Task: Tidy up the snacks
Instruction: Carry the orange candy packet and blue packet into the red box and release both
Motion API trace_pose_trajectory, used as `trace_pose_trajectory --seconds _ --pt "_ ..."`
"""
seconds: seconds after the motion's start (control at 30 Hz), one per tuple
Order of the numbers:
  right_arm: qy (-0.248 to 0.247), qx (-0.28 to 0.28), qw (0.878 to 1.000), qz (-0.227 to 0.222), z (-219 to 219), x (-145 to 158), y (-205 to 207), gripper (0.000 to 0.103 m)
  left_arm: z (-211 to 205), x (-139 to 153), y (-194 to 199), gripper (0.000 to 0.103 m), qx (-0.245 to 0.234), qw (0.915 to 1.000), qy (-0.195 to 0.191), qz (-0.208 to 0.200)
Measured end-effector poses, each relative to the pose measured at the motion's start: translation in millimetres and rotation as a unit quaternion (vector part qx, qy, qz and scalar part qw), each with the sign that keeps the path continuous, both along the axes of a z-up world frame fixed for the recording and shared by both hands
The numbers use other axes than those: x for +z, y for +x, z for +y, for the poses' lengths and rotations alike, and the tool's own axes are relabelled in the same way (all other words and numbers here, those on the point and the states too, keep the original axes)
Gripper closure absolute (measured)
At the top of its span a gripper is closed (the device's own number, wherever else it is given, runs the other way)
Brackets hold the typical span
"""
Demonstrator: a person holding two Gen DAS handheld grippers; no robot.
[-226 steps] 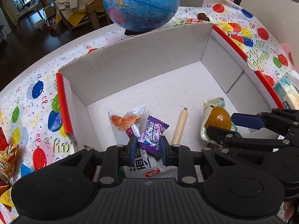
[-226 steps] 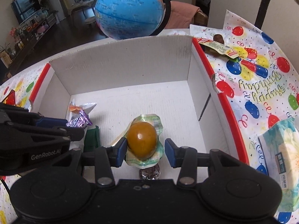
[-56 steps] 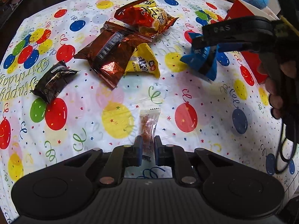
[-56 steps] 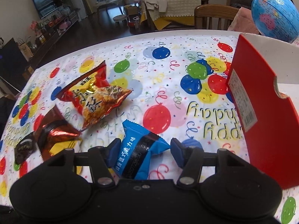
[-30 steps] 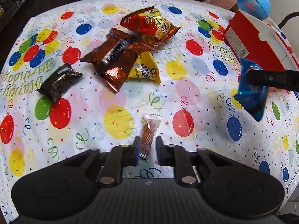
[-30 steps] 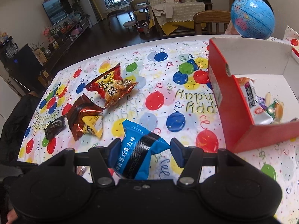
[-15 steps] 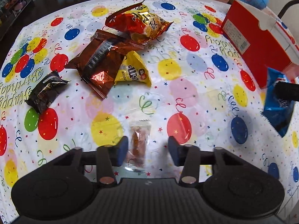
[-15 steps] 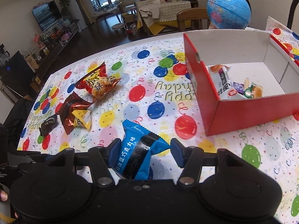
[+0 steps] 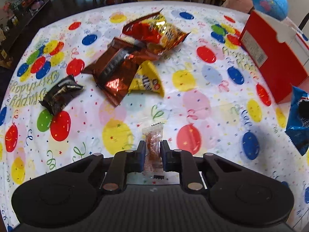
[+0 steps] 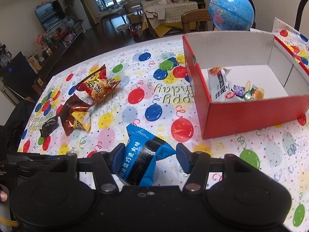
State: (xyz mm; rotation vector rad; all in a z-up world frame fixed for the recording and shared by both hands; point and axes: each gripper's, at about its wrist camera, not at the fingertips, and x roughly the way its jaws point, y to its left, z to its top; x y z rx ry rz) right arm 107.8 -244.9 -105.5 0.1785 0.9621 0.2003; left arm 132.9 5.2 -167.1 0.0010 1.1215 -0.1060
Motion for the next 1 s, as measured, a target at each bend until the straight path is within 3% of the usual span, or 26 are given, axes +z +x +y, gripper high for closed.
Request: trace_pose_trajectory --seconds 0.27,0.6,1.0 --pt "-0.004 0.024 0.999 -0.024 -28.7 29.2 6.5 0.046 -24.2 41.9 7.8 0.087 0.006 0.9994 -0.022 -0.025" --pt "-0.017 0.028 0.997 -0.069 -81.4 63.4 25.8 0.046 -94.9 99.7 27.6 0.087 -0.035 0.9956 -0.036 -0.079" --pt "-0.042 -0.003 0.996 -0.08 -153.9 64.4 69.5 0.046 -197.4 122.4 62.4 0.087 -0.114 0.9884 -0.036 -0.093"
